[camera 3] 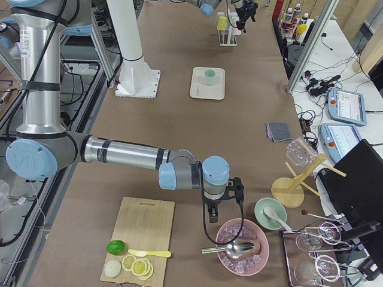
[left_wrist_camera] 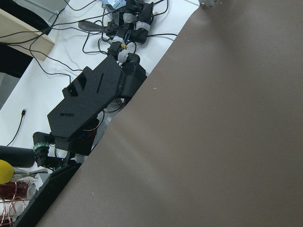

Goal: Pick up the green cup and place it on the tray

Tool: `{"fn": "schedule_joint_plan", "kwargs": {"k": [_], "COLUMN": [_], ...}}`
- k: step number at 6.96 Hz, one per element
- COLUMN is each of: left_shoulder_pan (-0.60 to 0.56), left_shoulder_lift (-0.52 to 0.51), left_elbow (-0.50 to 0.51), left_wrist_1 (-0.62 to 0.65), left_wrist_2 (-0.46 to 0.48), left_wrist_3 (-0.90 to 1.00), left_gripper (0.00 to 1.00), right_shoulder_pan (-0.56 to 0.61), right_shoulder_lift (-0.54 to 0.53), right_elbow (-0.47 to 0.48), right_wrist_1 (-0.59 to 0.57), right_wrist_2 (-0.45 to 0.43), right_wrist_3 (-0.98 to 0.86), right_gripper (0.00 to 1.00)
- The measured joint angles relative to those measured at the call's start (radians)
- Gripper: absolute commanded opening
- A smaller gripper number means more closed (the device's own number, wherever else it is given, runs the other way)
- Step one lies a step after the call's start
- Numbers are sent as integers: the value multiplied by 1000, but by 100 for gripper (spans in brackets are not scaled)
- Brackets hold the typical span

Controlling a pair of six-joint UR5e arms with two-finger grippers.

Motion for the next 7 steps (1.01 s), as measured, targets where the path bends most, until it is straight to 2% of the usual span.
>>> {"fn": "schedule_joint_plan", "kwargs": {"k": [4, 7], "left_shoulder_pan": [-259, -423], "left_shoulder_lift": [186, 311], "left_elbow": [2, 15], "left_wrist_1": [-7, 31], "left_wrist_2": [-354, -502], "left_wrist_3": [94, 206], "left_gripper": [99, 99], "right_shoulder_pan": [-22, -37], "right_shoulder_lift": [6, 17], "right_elbow": [10, 20], "right_wrist_1": [0, -1], "right_wrist_2": [-6, 5], "right_wrist_3": [1, 2], "right_gripper": [100, 100]}}
